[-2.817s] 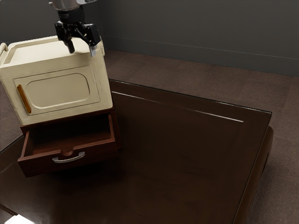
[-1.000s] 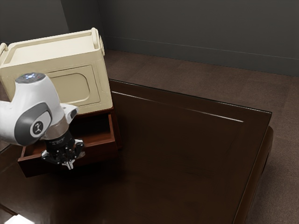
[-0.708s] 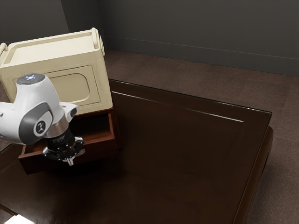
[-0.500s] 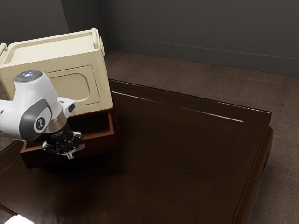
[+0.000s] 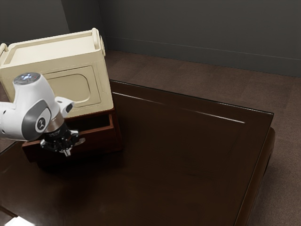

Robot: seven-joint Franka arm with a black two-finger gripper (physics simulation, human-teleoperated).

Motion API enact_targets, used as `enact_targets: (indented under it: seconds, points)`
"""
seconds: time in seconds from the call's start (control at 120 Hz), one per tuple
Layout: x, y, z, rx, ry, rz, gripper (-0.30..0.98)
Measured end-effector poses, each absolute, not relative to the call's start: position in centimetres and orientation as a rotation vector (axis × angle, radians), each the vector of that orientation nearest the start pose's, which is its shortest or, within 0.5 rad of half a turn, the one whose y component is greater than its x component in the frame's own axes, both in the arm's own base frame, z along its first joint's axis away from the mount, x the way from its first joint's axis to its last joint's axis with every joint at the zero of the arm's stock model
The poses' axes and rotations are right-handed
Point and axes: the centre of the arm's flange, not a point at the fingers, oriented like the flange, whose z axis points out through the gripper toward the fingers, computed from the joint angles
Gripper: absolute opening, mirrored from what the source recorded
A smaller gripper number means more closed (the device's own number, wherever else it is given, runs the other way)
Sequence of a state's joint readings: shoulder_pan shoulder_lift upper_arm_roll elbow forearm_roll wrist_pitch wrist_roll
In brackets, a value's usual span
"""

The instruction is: Push the drawer handle with one arm to close the drawer

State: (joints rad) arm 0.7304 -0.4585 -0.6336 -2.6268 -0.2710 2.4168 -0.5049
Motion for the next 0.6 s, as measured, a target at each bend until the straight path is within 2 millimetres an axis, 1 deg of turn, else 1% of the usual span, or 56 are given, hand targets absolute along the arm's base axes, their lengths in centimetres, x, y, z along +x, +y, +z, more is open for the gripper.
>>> enact_targets:
  seconds: [0.117, 0.192, 0.292, 0.425, 0.492, 0.6]
  points:
    - [41.7, 4.2, 38.2, -2.812, -1.179, -0.346, -0.10]
    - [42.0, 4.3, 38.3, -2.806, -1.163, -0.373, -0.10]
    - [42.5, 5.0, 39.0, -2.795, -1.170, -0.414, -0.10]
    - [43.2, 5.3, 40.0, -2.794, -1.159, -0.463, -0.10]
    - [43.4, 5.4, 40.3, -2.795, -1.149, -0.475, -0.10]
    - [43.6, 6.0, 40.5, -2.787, -1.144, -0.482, -0.10]
